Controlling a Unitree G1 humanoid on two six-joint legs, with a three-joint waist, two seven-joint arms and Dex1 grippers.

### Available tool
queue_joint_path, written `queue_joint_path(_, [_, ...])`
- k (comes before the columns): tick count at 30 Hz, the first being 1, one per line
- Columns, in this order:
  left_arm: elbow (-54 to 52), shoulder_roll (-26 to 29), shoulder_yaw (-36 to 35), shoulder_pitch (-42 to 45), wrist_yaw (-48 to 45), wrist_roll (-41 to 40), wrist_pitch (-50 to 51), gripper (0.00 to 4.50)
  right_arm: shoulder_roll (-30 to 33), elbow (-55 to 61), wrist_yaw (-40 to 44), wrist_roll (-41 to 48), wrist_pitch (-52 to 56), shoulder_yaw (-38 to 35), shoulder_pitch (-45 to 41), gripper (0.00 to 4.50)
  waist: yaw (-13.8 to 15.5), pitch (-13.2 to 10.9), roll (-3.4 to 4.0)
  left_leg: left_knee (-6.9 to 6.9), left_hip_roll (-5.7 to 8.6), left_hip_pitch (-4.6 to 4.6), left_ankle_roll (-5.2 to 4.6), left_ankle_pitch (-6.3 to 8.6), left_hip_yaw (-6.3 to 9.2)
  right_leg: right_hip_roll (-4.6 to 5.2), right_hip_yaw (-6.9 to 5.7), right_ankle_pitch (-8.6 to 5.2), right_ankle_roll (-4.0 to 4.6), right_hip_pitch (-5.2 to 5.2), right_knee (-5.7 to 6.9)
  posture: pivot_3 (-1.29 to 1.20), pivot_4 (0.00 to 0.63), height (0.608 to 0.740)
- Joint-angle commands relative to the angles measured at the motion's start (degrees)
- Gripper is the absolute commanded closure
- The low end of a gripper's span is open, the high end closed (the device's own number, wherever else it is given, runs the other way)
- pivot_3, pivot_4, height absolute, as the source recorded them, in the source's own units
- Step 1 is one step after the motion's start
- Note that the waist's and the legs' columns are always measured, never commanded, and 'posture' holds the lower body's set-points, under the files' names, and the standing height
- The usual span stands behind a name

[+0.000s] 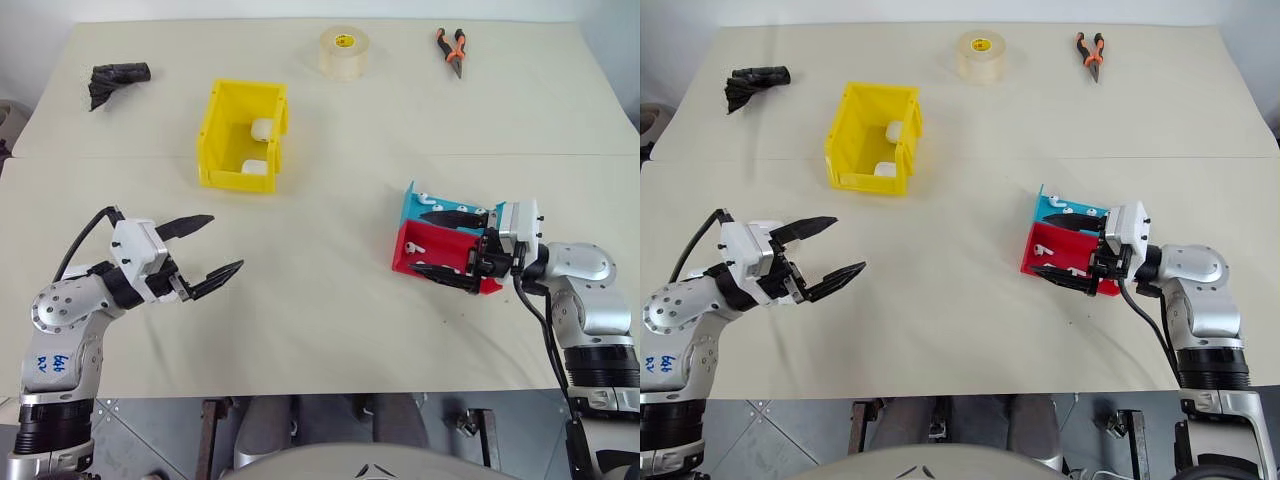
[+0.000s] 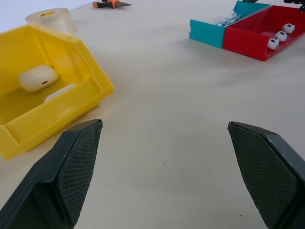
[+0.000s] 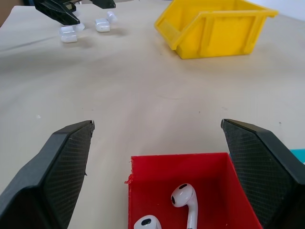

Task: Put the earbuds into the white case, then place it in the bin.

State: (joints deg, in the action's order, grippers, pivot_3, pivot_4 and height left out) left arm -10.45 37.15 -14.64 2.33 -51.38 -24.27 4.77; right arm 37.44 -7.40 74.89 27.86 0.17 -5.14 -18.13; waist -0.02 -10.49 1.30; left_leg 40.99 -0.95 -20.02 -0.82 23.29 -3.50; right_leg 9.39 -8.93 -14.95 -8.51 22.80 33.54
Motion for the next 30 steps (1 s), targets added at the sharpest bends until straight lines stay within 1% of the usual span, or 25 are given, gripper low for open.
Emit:
queue_joint_path(1, [-0.8, 0.3, -0.4, 0.8, 0.7, 0.7, -1.5, 0.02, 0.1, -0.6, 0.7, 0.5, -1.7, -1.6, -0.7, 0.0, 0.0, 0.0, 0.0, 0.0, 0.0, 0.0, 0.0, 0.0, 0.0, 0.0, 0.0, 0.0, 0.0, 0.0, 0.0, 0.0, 0.15, 0.74])
queue_joint_path(5, [-2.8, -0.4, -1.7, -0.1, 1.4, -1.6, -0.8, 0.02, 0.0, -1.8, 1.9, 0.8, -2.2, -1.2, -1.2, 0.0, -0.1, 0.0, 0.0, 0.0, 0.0, 0.0, 0.0, 0.0, 0.0, 0.0, 0.0, 0.0, 0.0, 0.0, 0.01, 0.0, 0.15, 0.74])
queue_joint_path(10, [-5.9, -1.3, -6.0, -3.9, 6.8, -1.6, 0.8, 0.02, -1.5, -1.6, 2.7, 0.9, -3.3, -0.1, -2.1, 0.0, -0.1, 0.0, 0.0, 0.0, -0.01, 0.01, 0.0, 0.0, 0.01, 0.0, 0.0, 0.0, 0.0, 0.0, 0.0, 0.0, 0.15, 0.74])
queue_joint_path(12, [-8.0, -2.0, -8.4, -6.0, 10.5, -0.7, 1.8, 0.02, -2.7, -0.3, 2.7, 1.8, -2.7, 0.3, -2.6, 0.0, -0.2, 0.0, 0.0, 0.0, -0.02, 0.02, 0.0, 0.0, 0.01, 0.0, 0.0, 0.0, 0.0, 0.0, 0.01, 0.0, 0.15, 0.74])
queue_joint_path(13, [-9.3, -1.9, -10.1, -7.7, 13.6, 1.5, 3.5, 0.02, -3.8, 1.5, 2.1, 3.0, -1.1, 0.7, -3.1, 0.0, -0.2, 0.0, 0.0, 0.0, -0.03, 0.01, 0.0, 0.0, 0.01, 0.0, 0.0, 0.0, 0.0, 0.0, 0.01, 0.0, 0.15, 0.74])
queue_joint_path(15, [-13.6, -3.9, -15.1, -11.6, 20.5, 1.8, 7.7, 0.02, -5.8, 5.0, 2.3, 4.4, 0.5, 2.4, -4.2, 0.0, -0.5, 0.0, 0.0, -0.01, -0.05, 0.02, 0.0, 0.0, 0.02, -0.01, 0.02, 0.0, 0.0, 0.0, 0.0, 0.0, 0.15, 0.74])
queue_joint_path(17, [-18.0, -6.7, -18.1, -15.0, 24.8, 0.2, 10.8, 0.02, -7.6, 6.3, 2.9, 5.2, -0.2, 3.0, -4.9, 0.0, -0.4, 0.0, -0.02, -0.02, -0.07, 0.03, 0.0, 0.0, 0.02, -0.02, 0.01, 0.0, 0.0, 0.0, 0.01, 0.0, 0.15, 0.74])
queue_joint_path(20, [-24.3, -10.5, -21.4, -22.6, 27.7, -2.5, 15.3, 0.02, -8.7, 6.0, 5.0, 3.9, -2.6, 4.4, -5.2, 0.0, 0.0, 0.0, -0.11, 0.02, -0.05, 0.01, 0.0, 0.0, 0.07, 0.01, 0.02, 0.0, 0.0, 0.0, 0.01, 0.0, 0.15, 0.74])
queue_joint_path(24, [-29.3, -14.9, -26.5, -29.1, 32.9, -5.9, 20.4, 0.02, -9.4, 3.7, 6.1, 3.2, -5.3, 4.6, -6.6, 0.0, 0.8, 0.0, -0.17, 0.12, 0.01, -0.08, -0.02, 0.01, 0.24, 0.06, -0.03, 0.0, 0.0, -0.03, -0.02, 0.0, 0.15, 0.74])
queue_joint_path(27, [-31.8, -16.0, -28.8, -30.9, 35.9, -9.3, 24.9, 0.02, -9.3, 2.2, 6.0, 2.4, -6.0, 4.6, -7.7, 0.0, 0.9, 0.0, -0.17, 0.18, -0.01, -0.08, -0.01, 0.01, 0.23, 0.05, -0.03, 0.0, 0.0, -0.04, 0.02, 0.0, 0.15, 0.74])
queue_joint_path(30, [-35.5, -13.7, -29.5, -32.8, 38.0, -13.6, 33.2, 0.02, -8.6, 1.2, 6.1, 2.4, -5.5, 4.4, -8.0, 0.0, 0.8, 0.0, -0.18, 0.17, 0.0, -0.07, -0.01, 0.02, 0.22, 0.05, 0.0, 0.0, 0.01, -0.04, 0.02, 0.0, 0.15, 0.74])
